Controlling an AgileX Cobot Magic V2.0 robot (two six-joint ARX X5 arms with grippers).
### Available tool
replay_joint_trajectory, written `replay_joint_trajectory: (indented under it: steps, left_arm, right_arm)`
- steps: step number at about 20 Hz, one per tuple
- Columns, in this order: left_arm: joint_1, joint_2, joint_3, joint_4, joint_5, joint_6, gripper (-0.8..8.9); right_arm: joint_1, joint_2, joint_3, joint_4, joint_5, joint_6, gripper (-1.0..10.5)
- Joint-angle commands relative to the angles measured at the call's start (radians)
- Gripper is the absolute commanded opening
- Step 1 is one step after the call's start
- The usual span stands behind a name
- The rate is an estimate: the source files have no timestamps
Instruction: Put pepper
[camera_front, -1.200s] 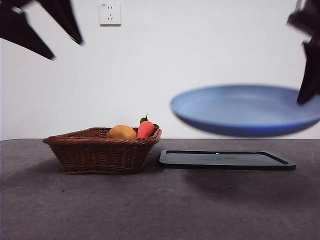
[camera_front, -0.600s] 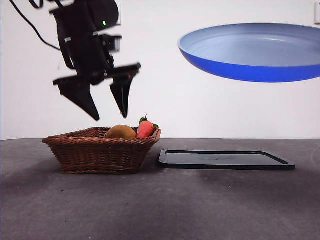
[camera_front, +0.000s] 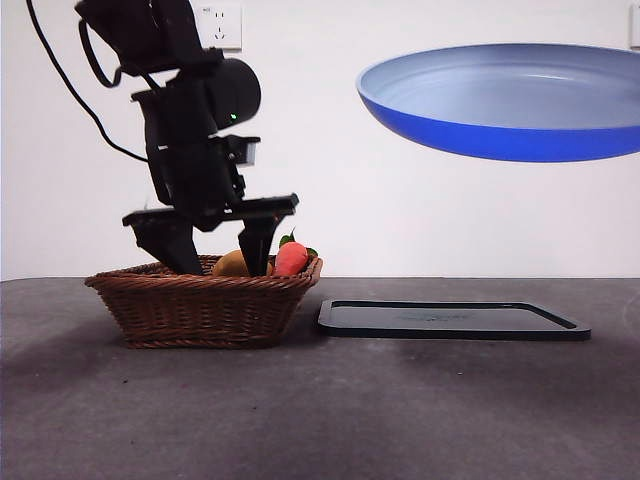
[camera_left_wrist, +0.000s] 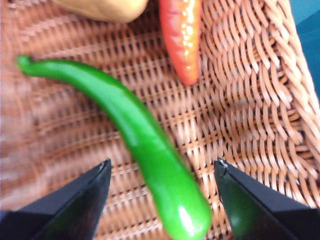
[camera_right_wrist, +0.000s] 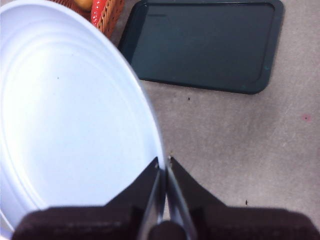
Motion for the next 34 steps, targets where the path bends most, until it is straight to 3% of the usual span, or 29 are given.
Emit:
replay_joint_trajectory:
  steps: [1,5,9,15,20,34]
  left_arm:
    - [-0.014,0.042,0.021,0.016,-0.005,-0.011,3.61]
    - [-0.018,0.051,0.021,0.011,-0.032,-0.013,3.45]
    - [-0.018,0.051,0.021,0.006,-0.03,-0.018,2.54]
    - [-0.019,0.051,0.021,-0.002,-0.019,-0.098,1.28]
    - [-0.018,0.047,0.021,-0.014,0.035,-0.169,1.23]
    - [-0.023,-0.125,0.021,-0.093,0.095,-0.166,1.23]
  right_arm:
    - [0.0,0.004,0.013,0.013,-0.005,0.013,0.0]
    - [0.0,0.004,0.013,0.013,-0.005,0.01,0.0]
    - [0.0,0.004,0.013,0.014,-0.005,0.009,0.0]
    - [0.0,0.004,0.013,0.018,-0.004,0.002,0.0]
    - [0.0,0.004,0.013,0.025,-0.004,0.002,0.0]
    - [0.0,0.036,0.013,0.061,-0.003,0.003,0.0]
